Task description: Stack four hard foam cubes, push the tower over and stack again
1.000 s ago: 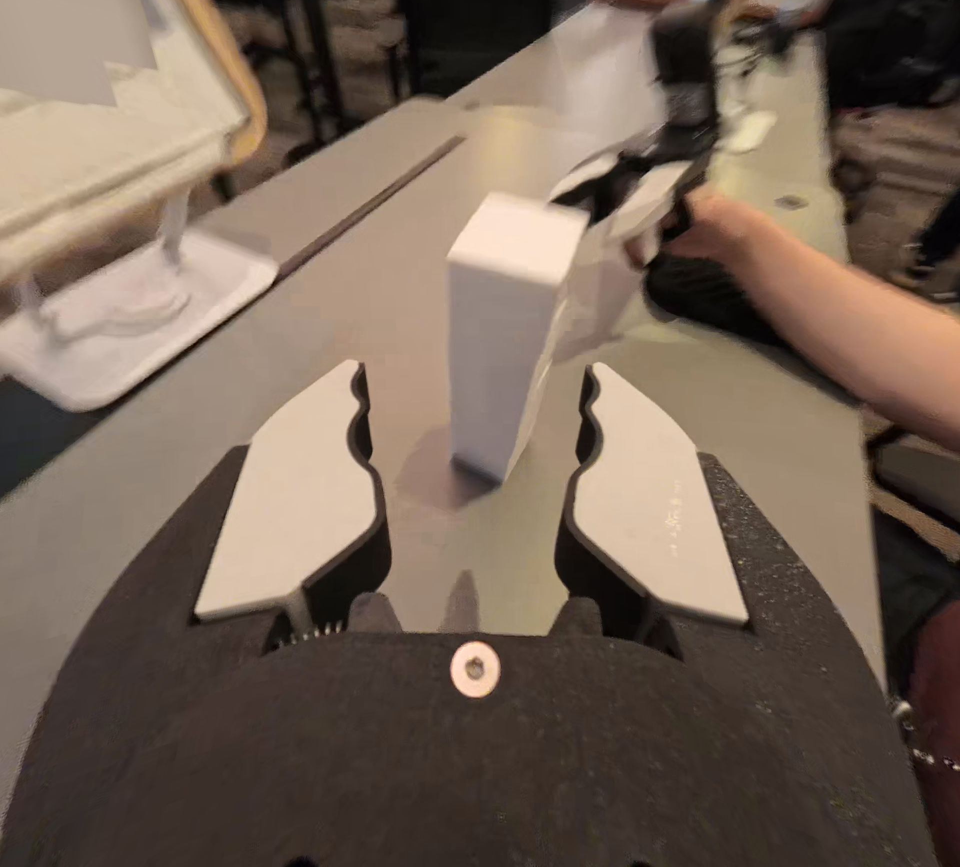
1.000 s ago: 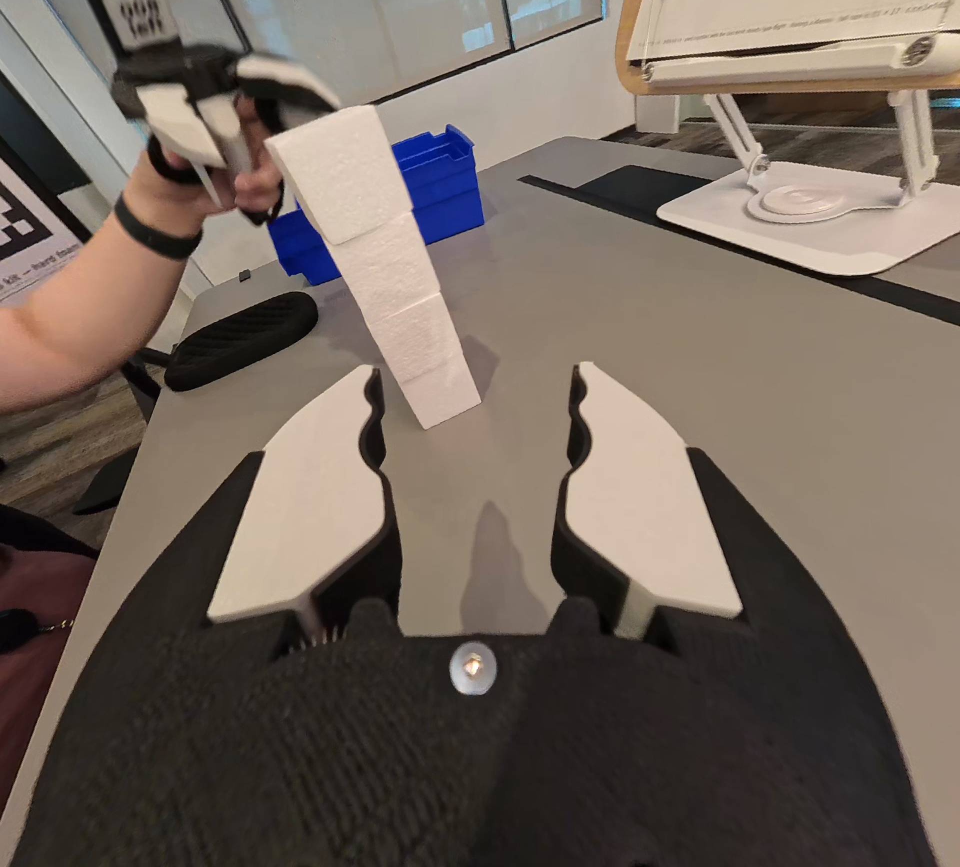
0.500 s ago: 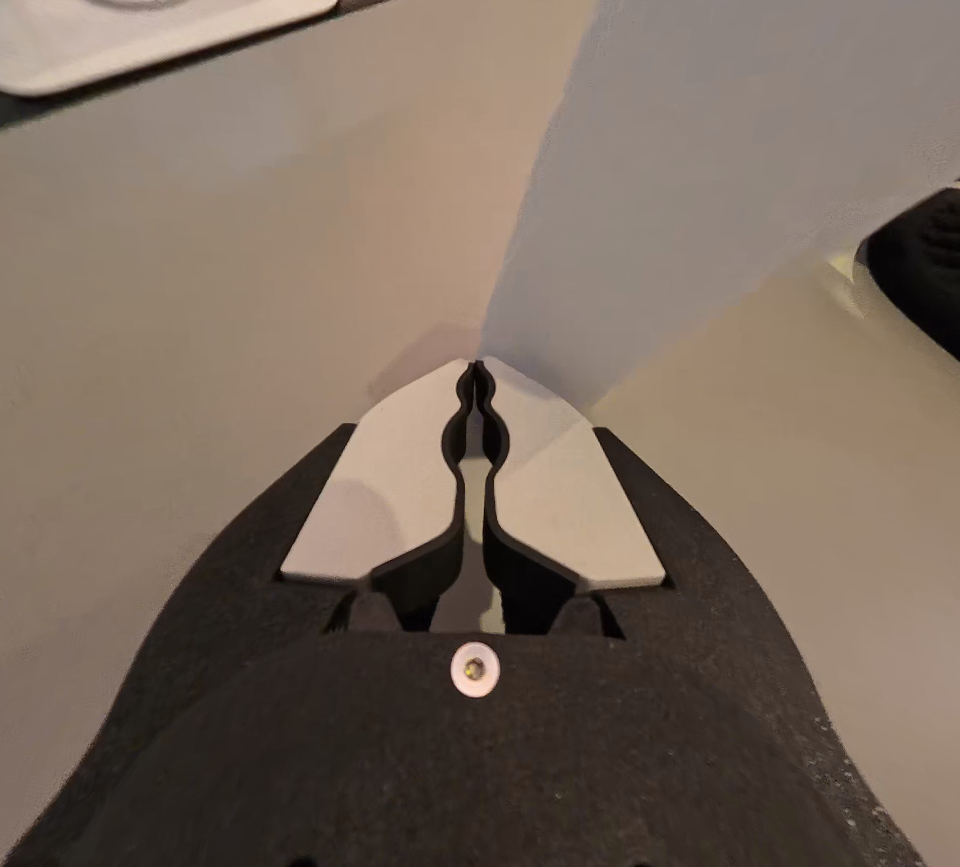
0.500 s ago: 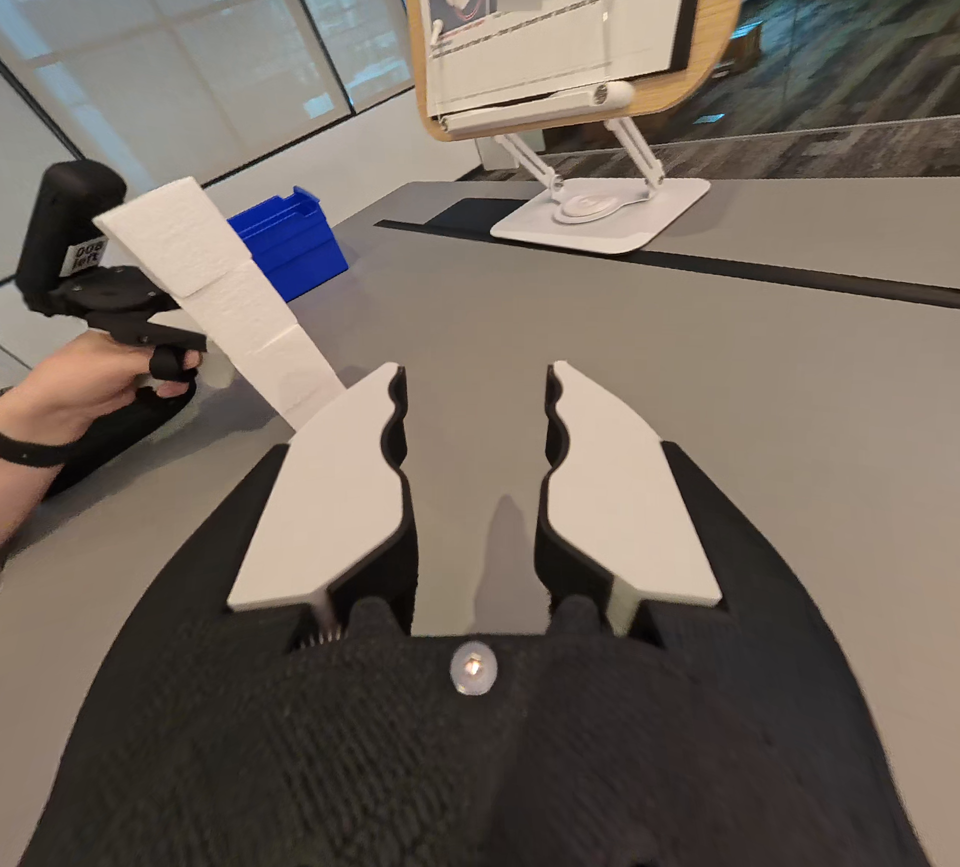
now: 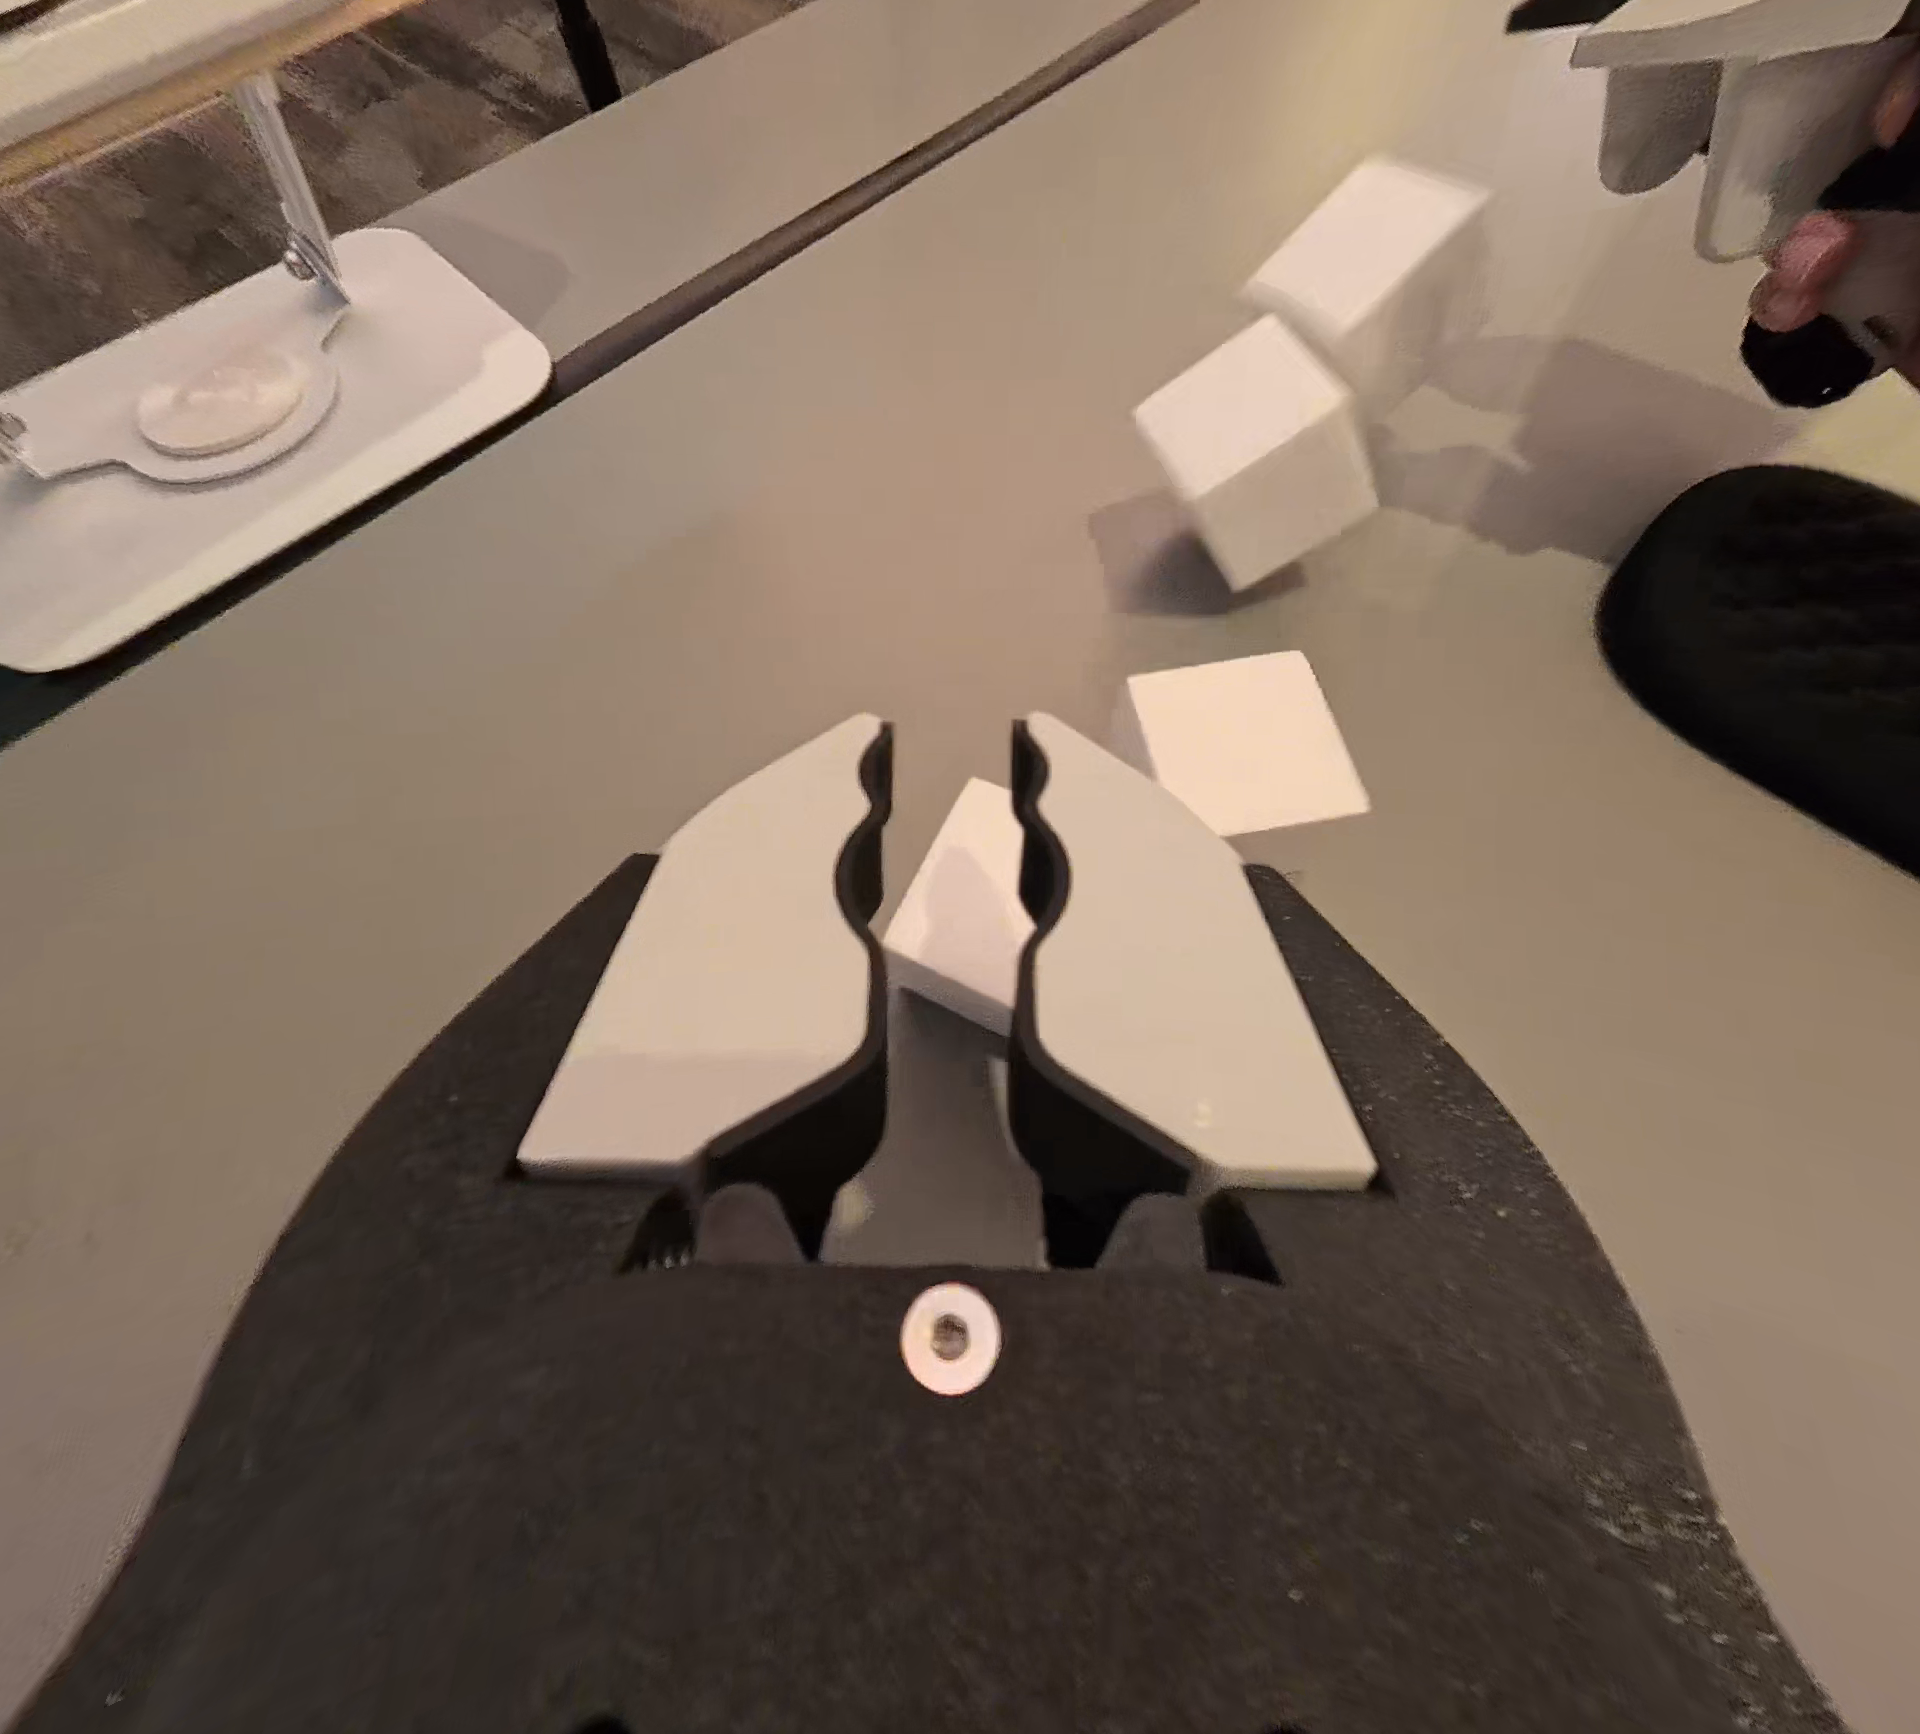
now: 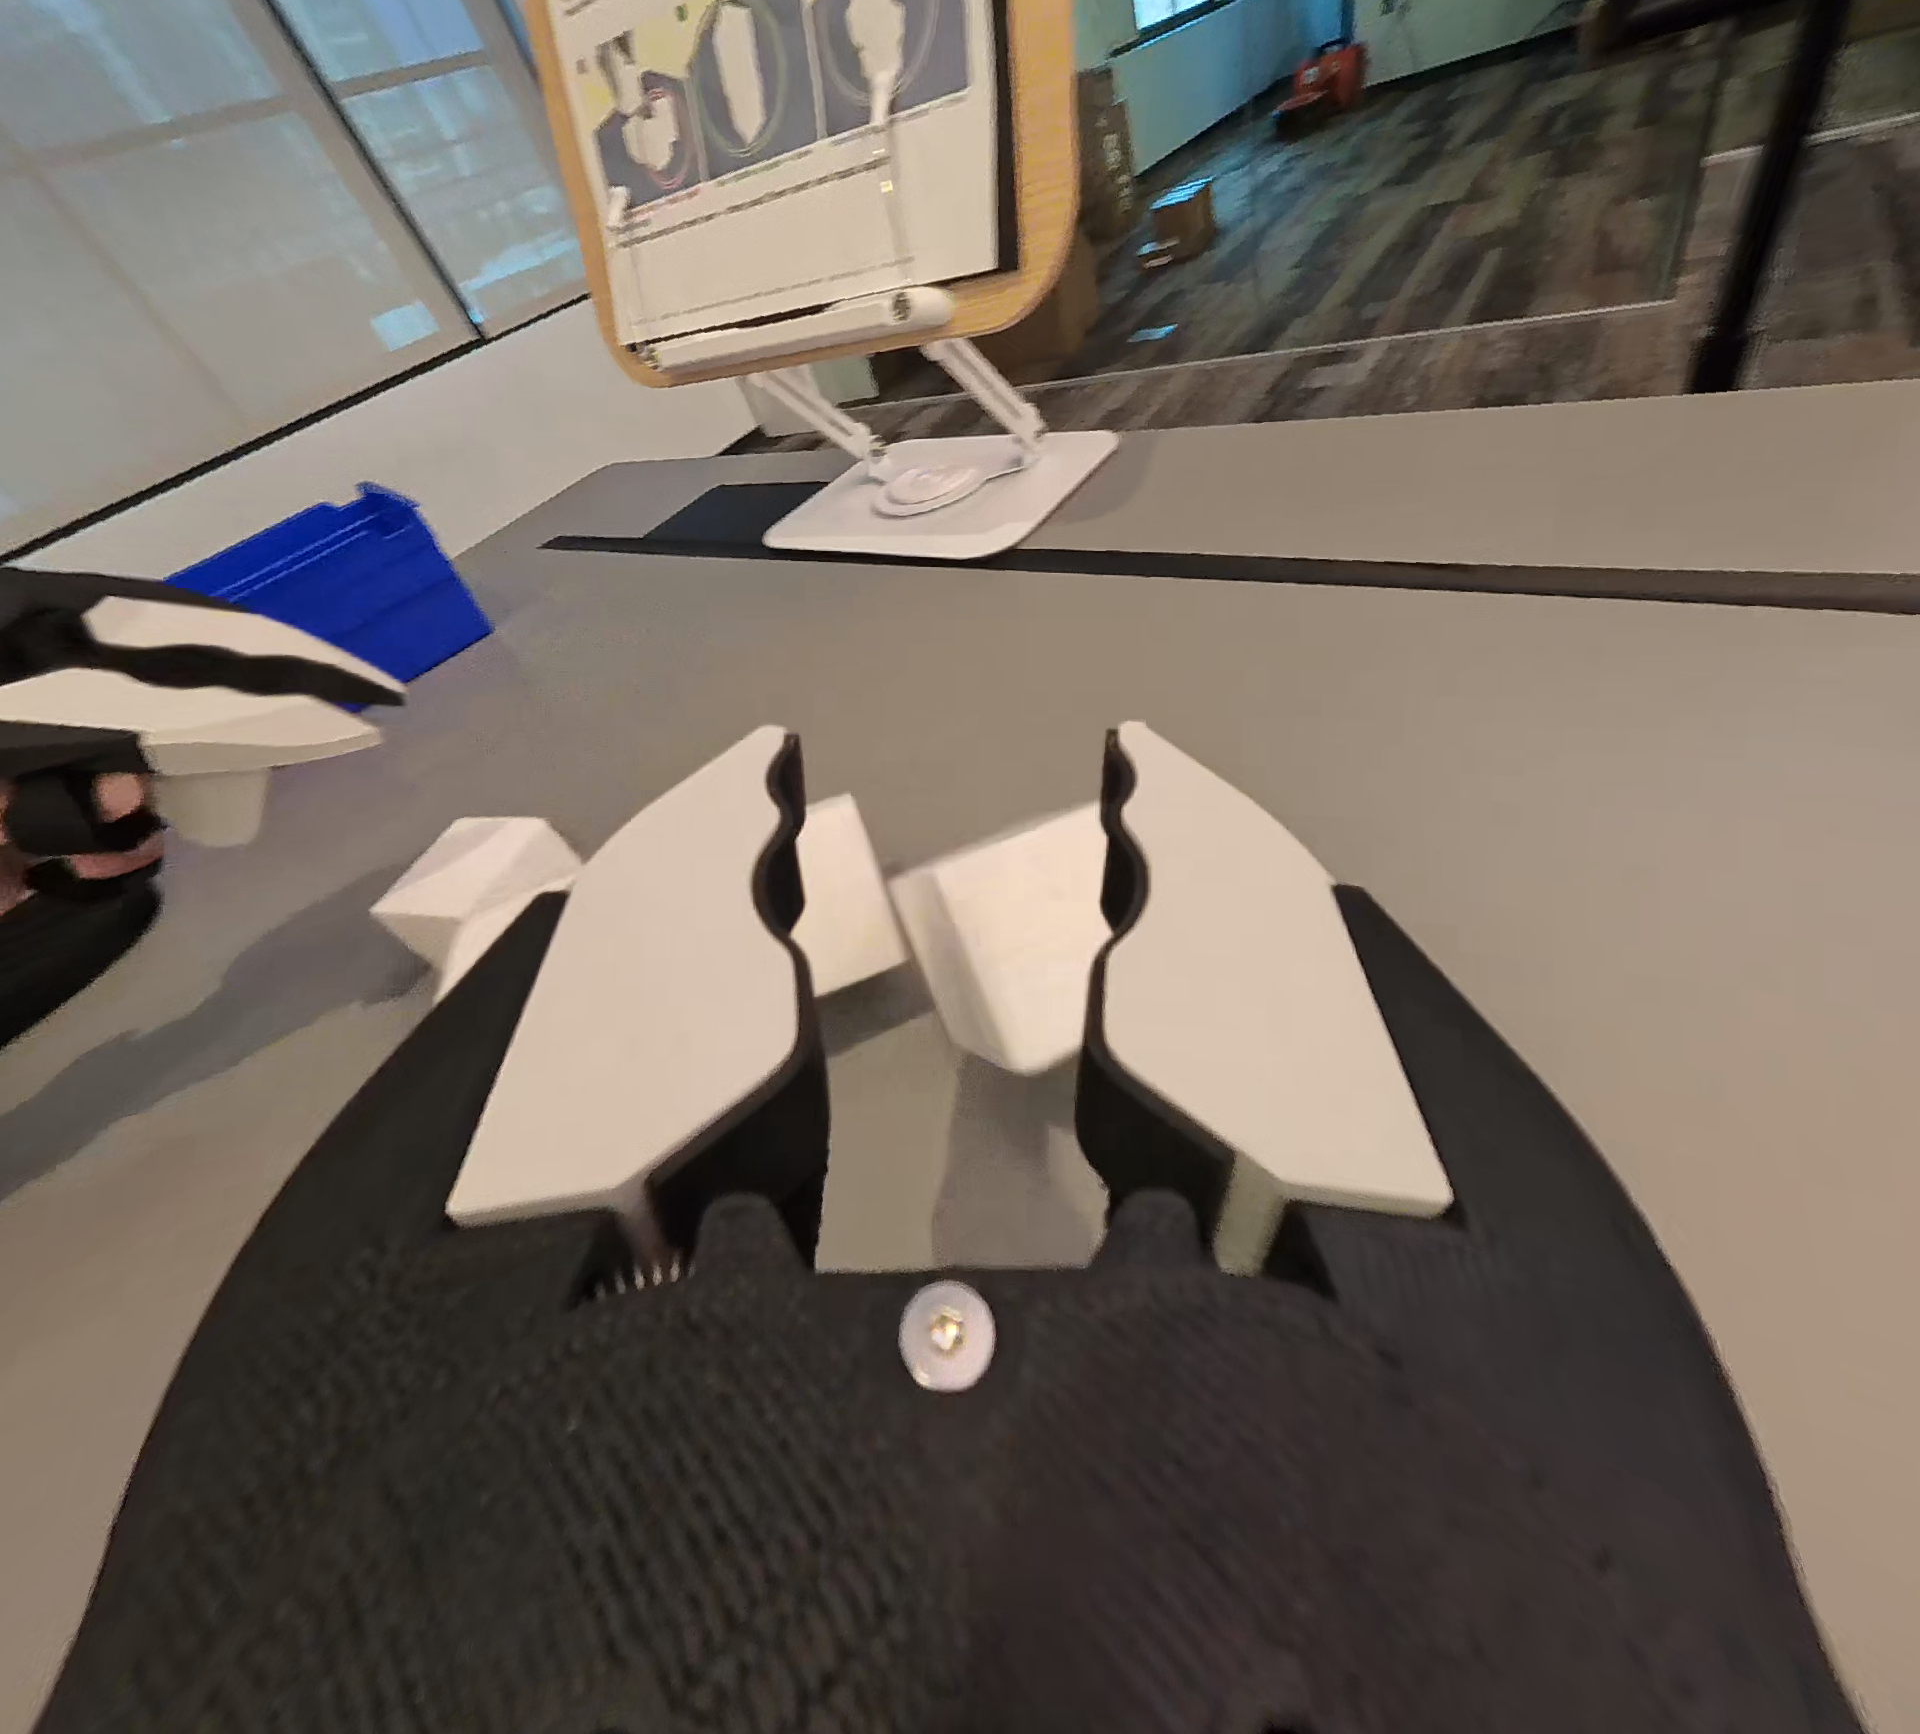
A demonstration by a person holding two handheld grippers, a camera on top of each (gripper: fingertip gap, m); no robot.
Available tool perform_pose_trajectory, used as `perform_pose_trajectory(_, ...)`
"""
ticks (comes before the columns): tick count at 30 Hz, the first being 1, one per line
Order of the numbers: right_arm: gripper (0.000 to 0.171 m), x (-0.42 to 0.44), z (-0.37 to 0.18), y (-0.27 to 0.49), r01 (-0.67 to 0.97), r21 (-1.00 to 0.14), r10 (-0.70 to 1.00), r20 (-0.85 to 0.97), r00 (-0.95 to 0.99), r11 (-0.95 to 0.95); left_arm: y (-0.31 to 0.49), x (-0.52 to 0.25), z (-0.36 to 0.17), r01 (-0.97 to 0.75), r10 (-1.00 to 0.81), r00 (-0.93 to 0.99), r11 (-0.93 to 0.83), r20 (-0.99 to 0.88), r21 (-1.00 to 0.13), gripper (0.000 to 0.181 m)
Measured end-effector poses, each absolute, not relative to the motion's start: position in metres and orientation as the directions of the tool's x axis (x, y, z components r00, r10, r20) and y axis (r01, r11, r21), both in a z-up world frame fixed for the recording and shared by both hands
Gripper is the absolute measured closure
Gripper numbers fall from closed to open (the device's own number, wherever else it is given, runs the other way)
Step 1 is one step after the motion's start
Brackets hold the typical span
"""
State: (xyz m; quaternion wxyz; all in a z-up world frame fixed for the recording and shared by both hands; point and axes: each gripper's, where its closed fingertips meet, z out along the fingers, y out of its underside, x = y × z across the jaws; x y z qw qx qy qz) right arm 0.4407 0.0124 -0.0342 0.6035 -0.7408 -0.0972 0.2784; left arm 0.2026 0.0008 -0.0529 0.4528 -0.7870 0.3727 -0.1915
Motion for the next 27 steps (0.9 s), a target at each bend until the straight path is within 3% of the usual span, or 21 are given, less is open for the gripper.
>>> perform_pose_trajectory(3,0.111,0.469,-0.035,0.011,-0.199,-0.952,0.391,-0.28,0.877,-0.233,-0.004,0.196,-0.056,-0.293,-0.785,0.612,-0.34,0.098,-0.894,0.128)
perform_pose_trajectory(6,0.108,0.497,-0.035,0.008,-0.21,-0.956,0.293,-0.264,0.919,-0.202,-0.012,0.19,-0.061,-0.229,-0.822,0.553,-0.307,0.136,-0.924,0.114)
perform_pose_trajectory(10,0.105,0.528,-0.036,-0.003,-0.235,-0.955,0.193,-0.269,0.944,-0.184,-0.017,0.186,-0.072,-0.273,-0.865,0.503,-0.167,0.008,-0.947,0.099)
perform_pose_trajectory(14,0.093,0.535,-0.055,-0.017,-0.138,-0.947,0.161,-0.19,0.969,-0.29,-0.025,0.192,-0.104,-0.381,-0.901,0.433,-0.209,0.026,-0.901,0.088)
perform_pose_trajectory(17,0.089,0.551,-0.069,-0.027,-0.032,-0.94,0.095,-0.068,0.993,-0.339,-0.025,0.195,-0.117,-0.439,-0.912,0.41,-0.196,-0.002,-0.877,0.087)
perform_pose_trajectory(21,0.087,0.574,-0.087,-0.037,-0.015,-0.918,0.061,-0.043,0.997,-0.397,-0.024,0.204,-0.127,-0.489,-0.924,0.381,-0.182,-0.022,-0.853,0.09)
perform_pose_trajectory(24,0.085,0.597,-0.102,-0.047,0.021,-0.893,0.027,0.01,1.0,-0.449,-0.023,0.211,-0.128,-0.51,-0.93,0.365,-0.156,-0.049,-0.846,0.1)
perform_pose_trajectory(26,0.085,0.607,-0.105,-0.051,0.03,-0.9,0.021,0.023,1.0,-0.436,-0.023,0.212,-0.131,-0.534,-0.93,0.358,-0.135,-0.079,-0.835,0.122)
perform_pose_trajectory(27,0.085,0.608,-0.106,-0.05,0.02,-0.906,0.03,0.009,1.0,-0.423,-0.024,0.212,-0.132,-0.535,-0.932,0.353,-0.124,-0.087,-0.836,0.123)
